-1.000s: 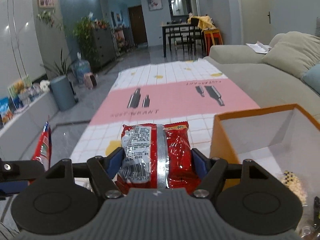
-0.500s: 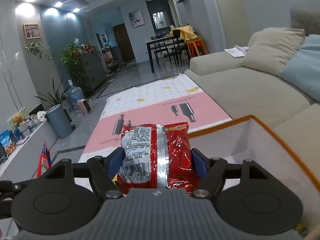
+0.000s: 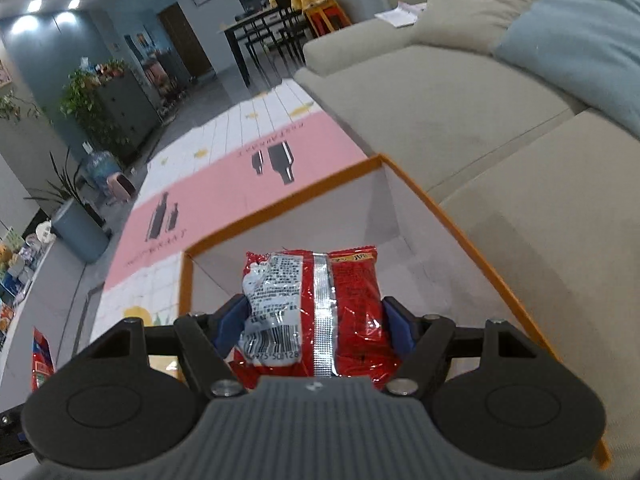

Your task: Organize snacks

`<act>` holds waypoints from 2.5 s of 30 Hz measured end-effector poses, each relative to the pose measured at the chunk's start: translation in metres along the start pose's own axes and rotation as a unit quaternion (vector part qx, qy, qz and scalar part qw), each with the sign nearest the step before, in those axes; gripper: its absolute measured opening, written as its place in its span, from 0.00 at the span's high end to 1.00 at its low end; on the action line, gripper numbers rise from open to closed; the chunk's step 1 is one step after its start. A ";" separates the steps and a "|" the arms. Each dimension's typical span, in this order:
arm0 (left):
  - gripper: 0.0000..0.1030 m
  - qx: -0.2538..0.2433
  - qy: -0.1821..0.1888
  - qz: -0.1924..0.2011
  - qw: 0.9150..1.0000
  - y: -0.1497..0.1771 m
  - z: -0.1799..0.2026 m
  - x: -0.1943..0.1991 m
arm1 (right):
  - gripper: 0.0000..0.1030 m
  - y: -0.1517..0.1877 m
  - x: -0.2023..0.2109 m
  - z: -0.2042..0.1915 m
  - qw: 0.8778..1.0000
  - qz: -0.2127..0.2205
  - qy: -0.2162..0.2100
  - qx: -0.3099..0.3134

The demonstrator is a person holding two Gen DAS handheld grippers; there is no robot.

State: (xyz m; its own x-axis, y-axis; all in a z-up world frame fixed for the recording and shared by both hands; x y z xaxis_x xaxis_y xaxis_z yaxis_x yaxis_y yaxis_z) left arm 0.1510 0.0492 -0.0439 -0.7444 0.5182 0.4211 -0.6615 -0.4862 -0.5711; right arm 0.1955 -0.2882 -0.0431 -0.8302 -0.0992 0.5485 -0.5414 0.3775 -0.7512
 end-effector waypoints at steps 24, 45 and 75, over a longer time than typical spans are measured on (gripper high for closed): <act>0.51 -0.004 -0.024 -0.027 0.999 0.002 -0.022 -0.024 | 0.26 0.039 -0.097 -0.031 0.977 -0.117 0.037 0.173; 0.51 -0.018 -0.019 -0.012 1.000 0.006 0.057 -0.036 | 0.26 -0.041 0.035 0.015 0.995 -0.018 -0.070 0.066; 0.51 -0.059 -0.101 -0.101 0.988 0.073 0.142 -0.236 | 0.26 -0.072 0.058 0.081 0.993 0.021 -0.099 -0.056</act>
State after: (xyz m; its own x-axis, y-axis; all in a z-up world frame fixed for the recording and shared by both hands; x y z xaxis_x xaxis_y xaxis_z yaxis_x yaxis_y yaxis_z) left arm 0.2656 -0.2087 -0.0855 -0.6092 0.4399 0.6598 -0.7920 -0.2954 -0.5344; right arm 0.1755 -0.3953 0.0134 -0.8676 -0.2562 0.4261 -0.4967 0.4849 -0.7199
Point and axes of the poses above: each gripper's, at about its wrist camera, not at the fingertips, and x roughly against the way its jaws point, z to its right, y to its underside, the point moved 5 cm from there along -x, roughly the way its jaws point, and after that the axes turned 12 degrees about z, right-handed, at the moved point
